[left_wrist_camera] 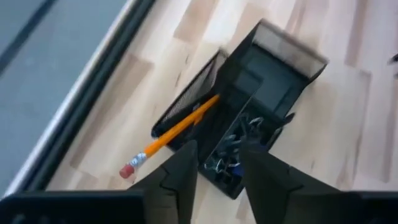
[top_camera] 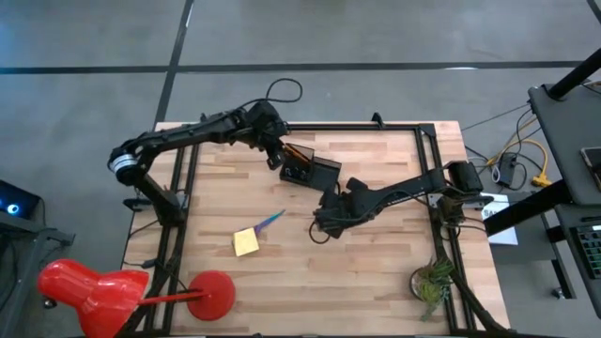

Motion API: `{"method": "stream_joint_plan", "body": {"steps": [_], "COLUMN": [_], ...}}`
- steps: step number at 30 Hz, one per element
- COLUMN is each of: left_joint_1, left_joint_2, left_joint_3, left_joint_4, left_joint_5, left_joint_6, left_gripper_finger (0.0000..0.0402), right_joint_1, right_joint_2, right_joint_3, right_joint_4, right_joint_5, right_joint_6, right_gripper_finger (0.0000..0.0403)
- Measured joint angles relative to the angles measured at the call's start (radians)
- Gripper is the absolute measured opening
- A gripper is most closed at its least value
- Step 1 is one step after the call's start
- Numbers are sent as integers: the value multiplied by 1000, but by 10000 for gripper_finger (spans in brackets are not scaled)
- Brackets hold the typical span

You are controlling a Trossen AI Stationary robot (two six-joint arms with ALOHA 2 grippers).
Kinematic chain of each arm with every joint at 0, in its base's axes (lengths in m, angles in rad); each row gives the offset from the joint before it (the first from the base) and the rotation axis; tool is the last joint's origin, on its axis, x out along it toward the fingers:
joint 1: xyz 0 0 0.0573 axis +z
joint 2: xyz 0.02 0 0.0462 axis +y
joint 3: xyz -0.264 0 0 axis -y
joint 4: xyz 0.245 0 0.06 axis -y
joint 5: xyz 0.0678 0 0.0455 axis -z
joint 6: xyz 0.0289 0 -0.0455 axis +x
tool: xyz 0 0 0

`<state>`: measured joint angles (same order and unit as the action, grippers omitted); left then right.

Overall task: Pick and place office supplies into organizer
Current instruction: Put the black pen into the black desk organizer, then put the yellow sticky notes into the black desk organizer

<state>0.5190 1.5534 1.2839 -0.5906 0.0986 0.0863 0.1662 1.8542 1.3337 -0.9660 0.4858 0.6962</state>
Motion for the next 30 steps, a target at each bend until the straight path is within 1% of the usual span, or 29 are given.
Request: {"method": "stream_joint_plan", "body": {"steps": [4, 7, 10, 13, 16, 18, 22, 24, 27, 30], "left_joint_1": [-8, -16, -26, -40, -68, -94, -168, -209, -271, -330], "left_joint_2": [-50, -93, -159, -226, -300, -357, -481, -548, -639, -712], "left_joint_3": [0, 0, -14, -83, -187, -271, -447, -527, -619, -670], "left_joint_4": [-3, -70, -184, -274, -267, -265, -234, -195, -158, -144], "left_joint_5": [1, 0, 12, 75, 183, 216, 207, 207, 206, 206], "left_joint_6": [-2, -3, -3, -15, -105, -168, -341, -444, -581, -685], "left_gripper_finger": [130, 143, 146, 147, 147, 147, 147, 147, 147, 147], "right_joint_1": [-5, -15, -44, -87, -125, -138, -142, -140, -138, -137], "right_joint_2": [0, 0, 0, 0, 0, 5, 43, 77, 141, 198], "right_joint_3": [-14, -16, -21, -31, -32, -24, 28, 66, 135, 209], "right_joint_4": [42, 81, 182, 345, 521, 606, 657, 653, 645, 619], "right_joint_5": [0, -28, -129, -295, -442, -484, -491, -495, -521, -530], "right_joint_6": [-24, -74, -164, -281, -390, -474, -652, -698, -703, -674], "right_gripper_finger": [70, 69, 67, 63, 59, 59, 72, 83, 98, 110]}}
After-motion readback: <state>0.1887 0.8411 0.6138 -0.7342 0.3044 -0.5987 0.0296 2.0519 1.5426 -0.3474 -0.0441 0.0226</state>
